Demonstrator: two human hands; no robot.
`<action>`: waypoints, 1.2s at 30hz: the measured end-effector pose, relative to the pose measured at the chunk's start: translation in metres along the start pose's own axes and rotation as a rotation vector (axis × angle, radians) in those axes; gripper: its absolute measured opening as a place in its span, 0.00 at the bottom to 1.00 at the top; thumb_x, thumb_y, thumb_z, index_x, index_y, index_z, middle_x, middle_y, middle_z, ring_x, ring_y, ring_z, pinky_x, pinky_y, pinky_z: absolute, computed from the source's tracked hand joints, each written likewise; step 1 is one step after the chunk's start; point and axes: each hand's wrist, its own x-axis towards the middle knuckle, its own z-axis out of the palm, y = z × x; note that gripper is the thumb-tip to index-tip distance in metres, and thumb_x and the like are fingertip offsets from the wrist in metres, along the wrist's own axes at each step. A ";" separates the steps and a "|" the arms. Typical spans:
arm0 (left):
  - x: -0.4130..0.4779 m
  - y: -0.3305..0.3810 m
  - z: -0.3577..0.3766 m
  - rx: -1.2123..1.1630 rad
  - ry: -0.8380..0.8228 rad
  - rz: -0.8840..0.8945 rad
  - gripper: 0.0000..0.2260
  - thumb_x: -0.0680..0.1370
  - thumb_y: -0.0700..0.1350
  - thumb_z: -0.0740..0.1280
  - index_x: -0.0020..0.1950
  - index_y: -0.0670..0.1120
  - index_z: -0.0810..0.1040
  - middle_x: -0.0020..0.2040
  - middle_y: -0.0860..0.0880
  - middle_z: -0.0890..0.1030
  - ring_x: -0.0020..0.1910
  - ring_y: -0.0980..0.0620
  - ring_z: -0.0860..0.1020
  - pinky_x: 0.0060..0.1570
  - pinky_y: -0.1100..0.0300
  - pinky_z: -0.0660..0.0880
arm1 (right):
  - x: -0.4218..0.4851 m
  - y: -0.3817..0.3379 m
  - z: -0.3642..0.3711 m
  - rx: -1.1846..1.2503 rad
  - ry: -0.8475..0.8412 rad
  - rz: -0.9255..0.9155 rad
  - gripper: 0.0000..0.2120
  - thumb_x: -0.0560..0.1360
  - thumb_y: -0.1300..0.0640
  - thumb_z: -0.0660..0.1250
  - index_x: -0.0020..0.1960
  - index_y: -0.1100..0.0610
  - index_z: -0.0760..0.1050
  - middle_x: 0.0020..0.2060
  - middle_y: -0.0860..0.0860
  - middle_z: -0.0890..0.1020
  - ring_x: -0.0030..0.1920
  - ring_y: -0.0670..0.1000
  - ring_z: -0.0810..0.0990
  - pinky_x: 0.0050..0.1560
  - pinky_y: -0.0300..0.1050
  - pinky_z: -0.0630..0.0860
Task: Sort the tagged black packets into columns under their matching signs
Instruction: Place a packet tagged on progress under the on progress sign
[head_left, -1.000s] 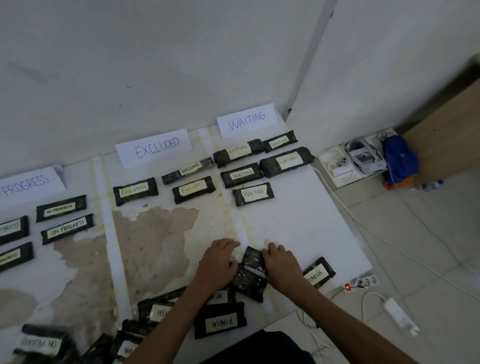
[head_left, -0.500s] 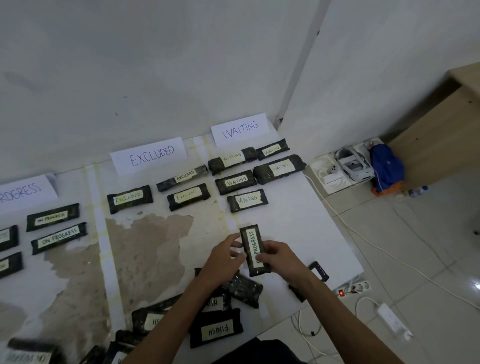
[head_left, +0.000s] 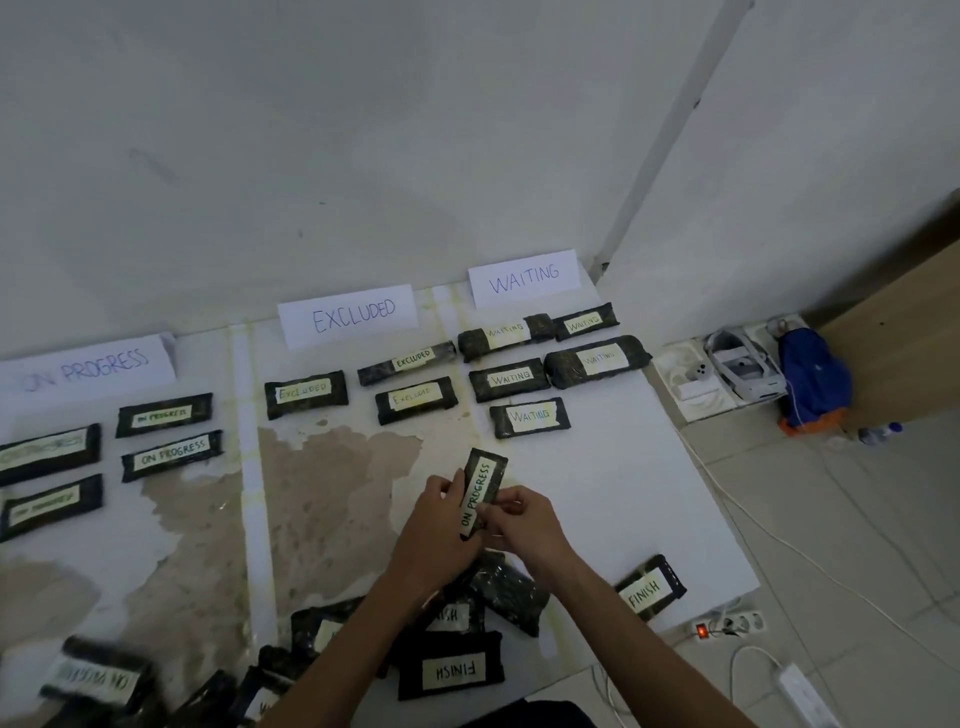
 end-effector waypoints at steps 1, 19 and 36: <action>-0.001 -0.003 -0.005 -0.027 0.025 -0.008 0.31 0.71 0.48 0.67 0.72 0.48 0.58 0.56 0.46 0.66 0.53 0.47 0.73 0.49 0.54 0.78 | 0.000 -0.001 0.007 -0.007 -0.019 0.003 0.07 0.73 0.65 0.69 0.47 0.66 0.73 0.44 0.59 0.83 0.39 0.54 0.84 0.36 0.44 0.80; -0.083 -0.165 -0.141 0.233 0.202 -0.169 0.27 0.69 0.31 0.65 0.68 0.39 0.69 0.63 0.42 0.72 0.59 0.43 0.71 0.60 0.51 0.71 | 0.009 0.000 0.154 -0.684 -0.348 -0.103 0.18 0.73 0.53 0.67 0.62 0.53 0.69 0.50 0.50 0.78 0.48 0.51 0.80 0.41 0.42 0.75; -0.063 -0.283 -0.210 0.299 0.209 -0.019 0.27 0.69 0.26 0.61 0.68 0.37 0.68 0.69 0.40 0.69 0.65 0.39 0.69 0.65 0.49 0.68 | 0.006 0.034 0.294 -0.870 -0.399 -0.227 0.14 0.76 0.54 0.64 0.61 0.55 0.72 0.53 0.51 0.76 0.48 0.49 0.75 0.39 0.33 0.68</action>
